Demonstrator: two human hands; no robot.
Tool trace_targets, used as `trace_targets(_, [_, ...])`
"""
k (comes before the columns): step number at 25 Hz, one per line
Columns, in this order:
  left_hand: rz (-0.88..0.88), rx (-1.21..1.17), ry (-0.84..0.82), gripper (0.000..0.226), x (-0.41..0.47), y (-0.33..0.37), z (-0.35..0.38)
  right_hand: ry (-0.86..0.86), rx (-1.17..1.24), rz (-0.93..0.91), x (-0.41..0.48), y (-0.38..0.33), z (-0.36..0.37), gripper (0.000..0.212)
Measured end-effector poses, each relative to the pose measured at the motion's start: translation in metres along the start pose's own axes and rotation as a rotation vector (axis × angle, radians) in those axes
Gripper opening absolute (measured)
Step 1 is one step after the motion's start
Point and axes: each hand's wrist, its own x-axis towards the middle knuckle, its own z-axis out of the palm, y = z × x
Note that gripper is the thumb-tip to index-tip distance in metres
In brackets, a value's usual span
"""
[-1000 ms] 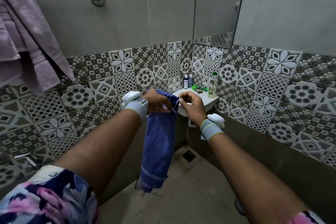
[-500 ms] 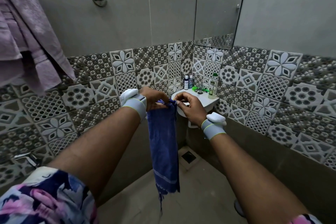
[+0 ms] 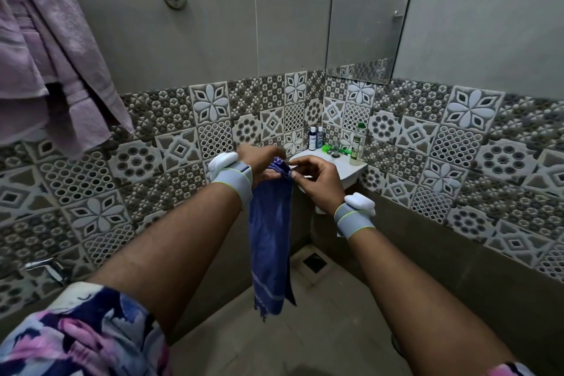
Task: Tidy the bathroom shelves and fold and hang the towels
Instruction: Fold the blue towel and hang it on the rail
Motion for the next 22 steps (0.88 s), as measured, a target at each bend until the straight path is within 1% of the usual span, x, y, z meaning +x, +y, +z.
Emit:
trace_targets(3, [0.000, 0.031, -0.002, 0.022, 0.002, 0.003, -0.015, 0.000, 0.052, -0.008, -0.003, -0.014, 0.012, 0.031])
trace_targets(5, [-0.014, -0.013, -0.024, 0.020, 0.001, 0.006, -0.024, -0.032, -0.022, 0.009, -0.002, -0.021, 0.021, 0.047])
trace_targets(6, [-0.022, -0.048, -0.029, 0.021, 0.000, 0.007, -0.031, -0.043, -0.103, 0.027, -0.001, -0.026, 0.029, 0.051])
trace_targets(7, [-0.024, -0.079, -0.027, 0.022, -0.002, 0.009, -0.035, -0.044, -0.195, 0.051, 0.003, -0.027, 0.036, 0.047])
trace_targets(8, [-0.018, -0.112, -0.030, 0.023, -0.007, 0.012, -0.039, -0.041, -0.267, 0.061, 0.007, -0.028, 0.041, 0.037])
trace_targets(9, [0.005, -0.157, -0.056, 0.025, -0.009, 0.012, -0.043, -0.022, -0.312, 0.075, 0.011, -0.030, 0.047, 0.026])
trace_targets(10, [0.041, -0.213, -0.110, 0.032, -0.010, 0.012, -0.051, 0.000, -0.323, 0.097, 0.011, -0.036, 0.053, 0.020])
trace_targets(11, [0.079, -0.269, -0.174, 0.051, -0.011, 0.010, -0.062, 0.022, -0.273, 0.128, 0.012, -0.042, 0.059, 0.019])
trace_targets(12, [0.121, -0.295, -0.218, 0.071, -0.012, 0.006, -0.071, 0.045, -0.170, 0.168, 0.013, -0.050, 0.064, 0.020])
trace_targets(13, [0.175, -0.264, -0.205, 0.084, -0.014, 0.002, -0.084, 0.059, -0.047, 0.194, 0.013, -0.057, 0.069, 0.020])
trace_targets(15, [0.267, -0.101, -0.098, 0.096, -0.017, -0.013, -0.108, 0.073, 0.162, 0.228, 0.012, -0.070, 0.075, 0.012])
trace_targets(16, [0.277, -0.031, -0.087, 0.098, -0.018, -0.023, -0.120, 0.076, 0.226, 0.229, 0.012, -0.079, 0.077, 0.011])
trace_targets(17, [0.264, 0.005, -0.136, 0.092, -0.020, -0.033, -0.129, 0.076, 0.279, 0.226, 0.013, -0.087, 0.078, 0.013])
trace_targets(19, [0.191, 0.018, -0.320, 0.062, -0.026, -0.052, -0.141, 0.088, 0.397, 0.229, 0.014, -0.103, 0.079, 0.012])
trace_targets(20, [0.161, 0.051, -0.382, 0.054, -0.028, -0.060, -0.145, 0.110, 0.445, 0.231, 0.014, -0.113, 0.080, 0.008])
trace_targets(22, [0.119, 0.128, -0.414, 0.053, -0.030, -0.071, -0.148, 0.198, 0.504, 0.238, 0.014, -0.127, 0.080, 0.004])
